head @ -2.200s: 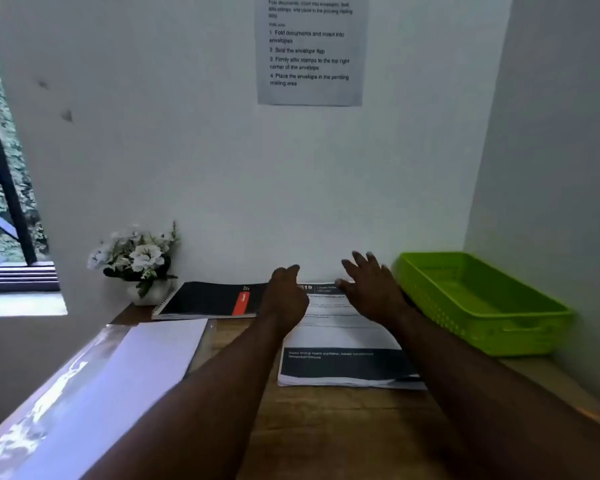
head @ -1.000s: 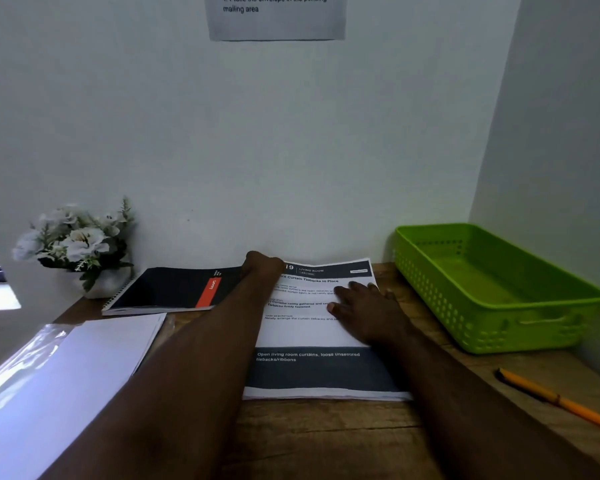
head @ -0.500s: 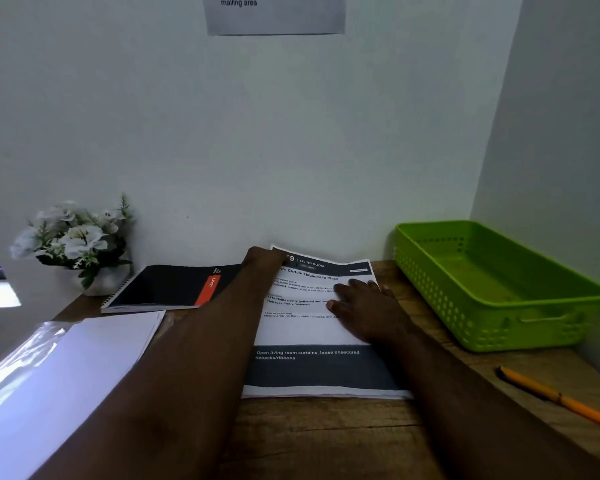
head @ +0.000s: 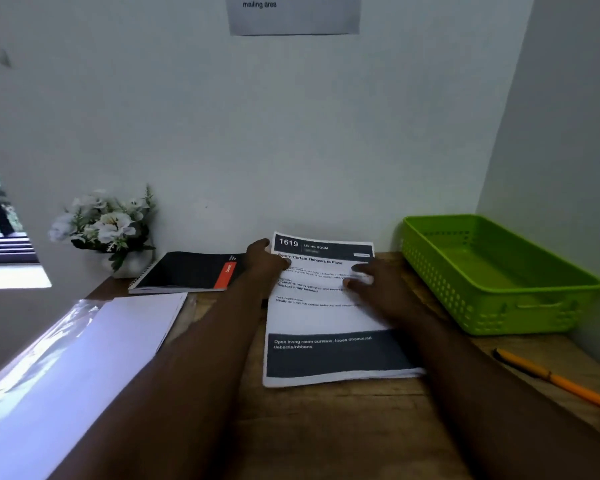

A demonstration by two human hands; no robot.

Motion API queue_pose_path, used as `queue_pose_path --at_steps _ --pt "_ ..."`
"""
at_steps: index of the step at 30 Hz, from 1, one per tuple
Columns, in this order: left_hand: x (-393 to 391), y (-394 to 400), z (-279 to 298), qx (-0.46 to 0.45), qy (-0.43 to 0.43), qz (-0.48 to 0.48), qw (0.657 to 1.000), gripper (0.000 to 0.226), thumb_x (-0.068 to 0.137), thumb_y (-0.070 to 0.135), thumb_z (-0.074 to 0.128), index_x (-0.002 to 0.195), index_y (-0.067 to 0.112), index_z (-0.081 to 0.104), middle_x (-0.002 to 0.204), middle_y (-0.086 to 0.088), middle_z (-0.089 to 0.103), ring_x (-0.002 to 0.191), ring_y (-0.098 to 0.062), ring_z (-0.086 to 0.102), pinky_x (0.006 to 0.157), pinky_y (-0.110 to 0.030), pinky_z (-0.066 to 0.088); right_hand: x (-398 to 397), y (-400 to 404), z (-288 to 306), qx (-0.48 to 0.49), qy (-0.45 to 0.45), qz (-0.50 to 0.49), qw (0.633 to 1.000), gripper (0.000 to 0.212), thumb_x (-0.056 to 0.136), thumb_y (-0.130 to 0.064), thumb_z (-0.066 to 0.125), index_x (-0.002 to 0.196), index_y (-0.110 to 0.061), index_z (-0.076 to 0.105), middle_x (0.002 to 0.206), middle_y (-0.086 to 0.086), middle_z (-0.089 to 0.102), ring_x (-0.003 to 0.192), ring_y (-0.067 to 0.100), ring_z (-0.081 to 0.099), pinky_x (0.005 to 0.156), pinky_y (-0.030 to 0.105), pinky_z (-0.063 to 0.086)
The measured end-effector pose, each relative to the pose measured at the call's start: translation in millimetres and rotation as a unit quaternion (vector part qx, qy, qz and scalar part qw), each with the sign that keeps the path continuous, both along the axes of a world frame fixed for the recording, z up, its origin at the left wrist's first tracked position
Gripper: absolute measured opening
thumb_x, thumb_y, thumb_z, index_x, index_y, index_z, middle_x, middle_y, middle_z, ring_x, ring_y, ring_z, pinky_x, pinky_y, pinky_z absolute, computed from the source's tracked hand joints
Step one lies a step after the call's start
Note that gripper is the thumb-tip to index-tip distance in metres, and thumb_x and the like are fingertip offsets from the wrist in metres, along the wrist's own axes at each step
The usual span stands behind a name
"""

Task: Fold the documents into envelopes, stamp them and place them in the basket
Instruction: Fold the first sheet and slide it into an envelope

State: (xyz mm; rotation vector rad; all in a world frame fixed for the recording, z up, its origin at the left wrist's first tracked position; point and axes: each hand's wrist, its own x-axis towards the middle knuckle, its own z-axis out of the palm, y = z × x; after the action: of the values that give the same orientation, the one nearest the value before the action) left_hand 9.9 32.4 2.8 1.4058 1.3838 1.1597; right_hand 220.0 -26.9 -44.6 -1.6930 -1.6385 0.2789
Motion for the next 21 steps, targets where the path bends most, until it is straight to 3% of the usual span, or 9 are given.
queue_pose_path --at_steps 2,4,8,14,16,18,21 --pt "-12 -16 -6 -0.006 -0.010 -0.015 1.000 0.029 0.081 -0.011 0.065 0.107 0.000 0.065 0.105 -0.015 0.066 0.089 -0.025 0.062 0.074 -0.029 0.049 3 -3 11 0.044 0.051 -0.036 0.997 0.035 0.081 -0.034 0.073 0.104 -0.009 0.071 0.109 0.010 0.068 0.103 0.024 0.062 0.093 0.031 0.045" --pt "-23 -32 -12 0.006 0.006 -0.020 1.000 0.026 0.083 -0.008 0.065 0.107 0.001 0.066 0.100 -0.011 0.067 0.085 -0.023 0.063 0.073 -0.027 0.048 3 -7 20 0.065 0.087 -0.052 0.993 0.035 0.079 -0.027 0.074 0.108 -0.008 0.070 0.112 0.012 0.068 0.105 0.025 0.063 0.097 0.040 0.047" --pt "-41 -53 -27 0.055 0.050 0.015 0.997 0.022 0.083 -0.005 0.065 0.097 0.011 0.064 0.091 -0.004 0.064 0.081 -0.018 0.060 0.065 -0.022 0.045 -8 -21 16 0.031 -0.071 0.035 0.996 0.050 0.078 -0.019 0.075 0.125 -0.006 0.061 0.125 0.013 0.061 0.119 0.026 0.055 0.104 0.034 0.038" --pt "-42 -51 -31 0.061 0.129 -0.033 0.989 0.024 0.082 -0.002 0.063 0.102 0.011 0.066 0.092 -0.003 0.067 0.076 -0.014 0.063 0.058 -0.017 0.048 -2 -13 1 0.031 -0.060 0.058 0.996 0.064 0.077 -0.025 0.074 0.136 -0.012 0.052 0.136 0.008 0.055 0.128 0.020 0.049 0.110 0.032 0.035" --pt "-40 -47 -36 0.071 0.142 -0.039 0.987 0.022 0.083 0.005 0.063 0.104 0.011 0.067 0.100 -0.006 0.070 0.087 -0.019 0.066 0.072 -0.028 0.054 -1 -13 4 0.008 -0.053 0.052 0.997 0.063 0.079 -0.021 0.074 0.137 -0.013 0.050 0.137 0.004 0.053 0.128 0.017 0.048 0.104 0.018 0.031" --pt "-37 -48 -38 0.102 0.164 -0.022 0.981 0.023 0.087 0.017 0.062 0.108 0.012 0.068 0.106 -0.007 0.069 0.097 -0.022 0.065 0.087 -0.036 0.052 2 -12 3 -0.014 -0.037 0.046 0.998 0.061 0.080 -0.020 0.074 0.136 -0.015 0.050 0.136 0.002 0.054 0.124 0.015 0.050 0.096 0.015 0.031" --pt "-32 -49 -41 0.152 0.197 0.021 0.968 0.020 0.089 0.021 0.061 0.105 0.011 0.068 0.105 -0.006 0.068 0.097 -0.021 0.062 0.083 -0.027 0.046 3 -7 3 0.006 -0.004 0.028 1.000 0.054 0.078 -0.011 0.075 0.129 -0.012 0.057 0.117 0.003 0.059 0.103 0.013 0.055 0.084 0.014 0.035"
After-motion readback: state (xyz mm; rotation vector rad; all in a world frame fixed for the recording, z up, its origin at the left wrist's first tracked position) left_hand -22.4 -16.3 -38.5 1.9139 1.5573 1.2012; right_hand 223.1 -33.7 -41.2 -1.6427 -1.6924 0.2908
